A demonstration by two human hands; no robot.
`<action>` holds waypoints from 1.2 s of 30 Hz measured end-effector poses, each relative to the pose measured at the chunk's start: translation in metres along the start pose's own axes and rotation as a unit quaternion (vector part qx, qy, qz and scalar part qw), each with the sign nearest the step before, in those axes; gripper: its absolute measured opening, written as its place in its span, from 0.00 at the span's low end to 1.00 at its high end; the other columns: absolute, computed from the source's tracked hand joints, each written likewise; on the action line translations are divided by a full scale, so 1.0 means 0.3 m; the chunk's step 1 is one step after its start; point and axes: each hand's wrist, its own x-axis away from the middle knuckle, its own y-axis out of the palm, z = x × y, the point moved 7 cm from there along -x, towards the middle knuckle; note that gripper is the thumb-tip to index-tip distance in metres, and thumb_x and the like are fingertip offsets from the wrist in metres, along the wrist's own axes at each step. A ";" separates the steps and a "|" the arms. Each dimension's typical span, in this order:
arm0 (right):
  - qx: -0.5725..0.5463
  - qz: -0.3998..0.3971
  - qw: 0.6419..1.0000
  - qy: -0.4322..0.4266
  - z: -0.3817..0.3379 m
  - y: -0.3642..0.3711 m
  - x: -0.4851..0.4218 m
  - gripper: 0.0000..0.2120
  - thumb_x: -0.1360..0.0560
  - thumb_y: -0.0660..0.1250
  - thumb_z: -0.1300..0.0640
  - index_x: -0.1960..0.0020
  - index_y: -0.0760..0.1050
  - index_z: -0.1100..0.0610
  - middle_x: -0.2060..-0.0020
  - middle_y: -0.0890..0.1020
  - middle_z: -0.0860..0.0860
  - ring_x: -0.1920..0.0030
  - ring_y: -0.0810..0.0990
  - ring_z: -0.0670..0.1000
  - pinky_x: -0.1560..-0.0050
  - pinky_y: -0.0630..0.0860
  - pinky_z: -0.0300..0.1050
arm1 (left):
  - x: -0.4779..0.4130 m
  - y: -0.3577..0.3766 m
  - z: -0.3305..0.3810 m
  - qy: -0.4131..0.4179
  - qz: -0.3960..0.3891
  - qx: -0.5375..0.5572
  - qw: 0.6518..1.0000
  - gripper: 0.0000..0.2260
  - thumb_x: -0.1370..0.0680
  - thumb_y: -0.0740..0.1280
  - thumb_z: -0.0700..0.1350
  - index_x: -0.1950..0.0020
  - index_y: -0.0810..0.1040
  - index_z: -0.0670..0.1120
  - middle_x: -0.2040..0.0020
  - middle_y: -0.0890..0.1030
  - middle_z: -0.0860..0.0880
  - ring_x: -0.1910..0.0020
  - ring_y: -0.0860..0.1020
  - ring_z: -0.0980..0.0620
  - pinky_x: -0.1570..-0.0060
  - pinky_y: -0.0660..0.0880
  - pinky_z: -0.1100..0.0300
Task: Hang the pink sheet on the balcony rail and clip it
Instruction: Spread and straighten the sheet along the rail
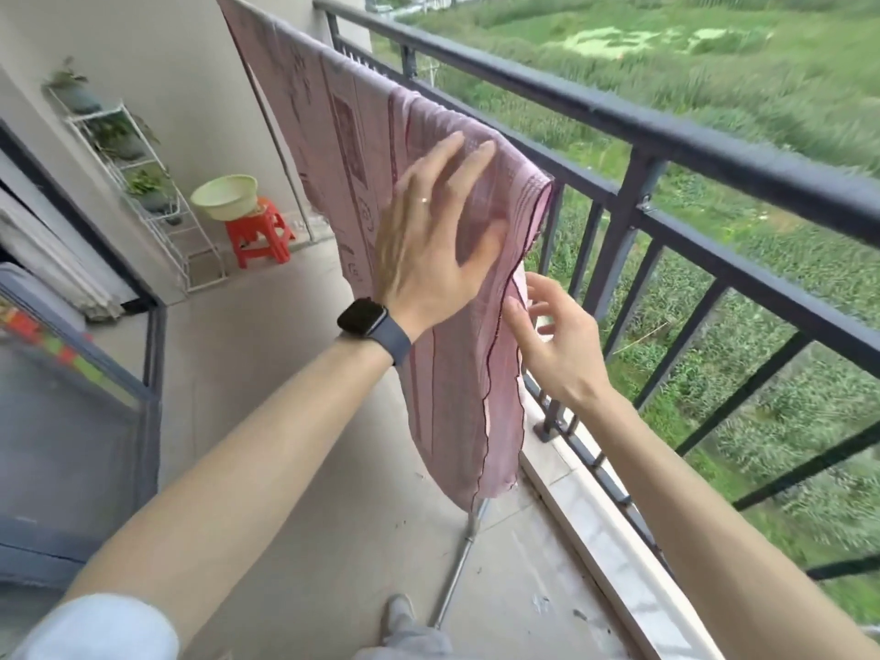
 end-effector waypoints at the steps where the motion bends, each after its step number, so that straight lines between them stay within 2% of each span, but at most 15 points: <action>1: -0.011 0.017 1.000 0.000 -0.009 -0.001 0.009 0.26 0.23 0.62 0.37 0.33 0.73 0.52 0.45 0.81 0.46 0.49 0.80 0.43 0.49 0.79 0.47 | -0.046 0.005 0.008 0.031 -0.014 -0.025 0.999 0.22 0.21 0.65 0.53 0.29 0.73 0.48 0.29 0.71 0.43 0.32 0.68 0.44 0.32 0.67 0.50; 5: 0.042 0.038 0.998 -0.018 -0.033 0.004 0.027 0.29 0.28 0.69 0.35 0.36 0.71 0.52 0.45 0.80 0.44 0.52 0.80 0.43 0.52 0.78 0.42 | -0.124 0.005 0.006 0.073 -0.032 -0.062 0.995 0.15 0.21 0.63 0.58 0.38 0.80 0.55 0.32 0.76 0.49 0.35 0.69 0.46 0.37 0.68 0.49; 9: 0.104 0.067 0.992 -0.036 -0.041 -0.002 0.004 0.11 0.22 0.68 0.47 0.56 0.71 0.51 0.63 0.81 0.48 0.62 0.82 0.53 0.62 0.78 0.50 | -0.196 -0.040 0.003 0.051 -0.035 0.024 0.998 0.16 0.21 0.65 0.53 0.35 0.79 0.52 0.37 0.78 0.51 0.36 0.73 0.49 0.35 0.67 0.52; 13: 0.121 0.044 0.991 -0.035 -0.035 -0.005 0.002 0.15 0.19 0.64 0.53 0.61 0.66 0.56 0.70 0.78 0.54 0.67 0.78 0.60 0.66 0.75 0.55 | -0.249 -0.013 0.008 0.045 -0.163 0.044 0.985 0.11 0.22 0.64 0.56 0.45 0.83 0.56 0.44 0.82 0.57 0.38 0.74 0.54 0.36 0.66 0.52; 16: 0.061 0.021 0.998 -0.008 -0.045 -0.029 0.004 0.06 0.21 0.66 0.52 0.54 0.72 0.52 0.63 0.82 0.47 0.62 0.82 0.49 0.59 0.79 0.52 | -0.287 -0.009 0.021 0.021 -0.211 0.037 0.977 0.11 0.22 0.63 0.57 0.50 0.82 0.55 0.53 0.83 0.57 0.45 0.77 0.53 0.38 0.68 0.48; 17: 0.023 0.021 1.000 0.000 -0.059 -0.042 -0.001 0.05 0.21 0.67 0.51 0.49 0.74 0.50 0.58 0.82 0.42 0.58 0.82 0.41 0.57 0.80 0.46 | -0.299 -0.011 0.022 0.004 -0.216 0.055 0.975 0.10 0.21 0.63 0.57 0.50 0.81 0.55 0.55 0.83 0.57 0.48 0.78 0.54 0.40 0.70 0.47; 19: -0.049 0.033 0.998 0.010 -0.107 -0.072 -0.015 0.13 0.23 0.70 0.51 0.41 0.71 0.46 0.53 0.76 0.33 0.54 0.78 0.30 0.58 0.75 0.28 | -0.314 -0.007 0.028 -0.027 -0.219 0.105 0.970 0.08 0.20 0.63 0.56 0.50 0.79 0.56 0.55 0.83 0.58 0.50 0.80 0.56 0.43 0.74 0.49; 21: -0.081 0.053 0.995 0.020 -0.145 -0.098 -0.044 0.14 0.24 0.71 0.48 0.42 0.69 0.44 0.54 0.74 0.30 0.55 0.77 0.30 0.58 0.72 0.25 | -0.312 0.010 0.044 -0.037 -0.229 0.134 0.963 0.06 0.20 0.62 0.56 0.51 0.77 0.58 0.56 0.83 0.57 0.52 0.81 0.57 0.47 0.77 0.49; 22: -0.082 0.066 0.994 0.012 -0.161 -0.109 -0.062 0.10 0.24 0.71 0.48 0.47 0.71 0.43 0.57 0.78 0.32 0.56 0.79 0.33 0.58 0.73 0.27 | -0.306 0.020 0.050 -0.040 -0.235 0.143 0.960 0.06 0.19 0.61 0.56 0.51 0.76 0.58 0.56 0.83 0.56 0.53 0.81 0.56 0.48 0.77 0.49; 23: -0.084 0.088 0.993 0.005 -0.174 -0.124 -0.075 0.06 0.24 0.71 0.48 0.53 0.74 0.44 0.61 0.80 0.37 0.58 0.80 0.39 0.59 0.73 0.31 | -0.300 0.029 0.053 -0.043 -0.238 0.152 0.958 0.06 0.20 0.61 0.57 0.50 0.76 0.58 0.56 0.83 0.55 0.53 0.81 0.55 0.48 0.77 0.49; 25: -0.073 0.141 0.987 -0.009 -0.174 -0.151 -0.090 0.14 0.25 0.73 0.50 0.65 0.72 0.48 0.68 0.80 0.45 0.63 0.79 0.46 0.62 0.71 0.36 | -0.291 0.035 0.051 -0.047 -0.234 0.170 0.956 0.07 0.20 0.60 0.58 0.49 0.75 0.58 0.55 0.83 0.55 0.51 0.81 0.54 0.46 0.77 0.49; 27: -0.062 0.176 0.982 -0.010 -0.174 -0.170 -0.079 0.17 0.27 0.76 0.49 0.68 0.70 0.50 0.71 0.78 0.46 0.65 0.77 0.46 0.64 0.70 0.36 | -0.278 0.016 0.041 -0.051 -0.209 0.173 0.961 0.07 0.20 0.62 0.57 0.47 0.77 0.58 0.51 0.83 0.57 0.47 0.79 0.54 0.44 0.76 0.49; 32: -0.009 0.235 0.970 -0.061 -0.173 -0.134 0.040 0.13 0.27 0.76 0.53 0.53 0.70 0.46 0.59 0.75 0.39 0.61 0.77 0.45 0.61 0.73 0.41 | -0.108 -0.093 -0.061 -0.102 -0.051 0.157 0.981 0.13 0.21 0.65 0.46 0.36 0.76 0.53 0.38 0.77 0.55 0.38 0.73 0.57 0.39 0.67 0.65; 34: 0.036 0.202 0.970 -0.133 -0.188 -0.047 0.095 0.12 0.27 0.73 0.59 0.52 0.71 0.49 0.59 0.73 0.41 0.60 0.74 0.49 0.59 0.70 0.40 | 0.030 -0.072 -0.168 -0.182 -0.071 0.140 0.971 0.14 0.22 0.65 0.45 0.36 0.76 0.54 0.38 0.76 0.56 0.39 0.72 0.59 0.42 0.65 0.69; 36: 0.101 0.121 0.970 -0.182 -0.189 0.092 0.136 0.07 0.26 0.68 0.59 0.50 0.73 0.52 0.58 0.75 0.46 0.57 0.75 0.53 0.57 0.70 0.42 | 0.203 -0.010 -0.296 -0.255 -0.147 0.095 0.951 0.16 0.22 0.64 0.47 0.35 0.75 0.56 0.36 0.75 0.56 0.38 0.73 0.56 0.41 0.68 0.64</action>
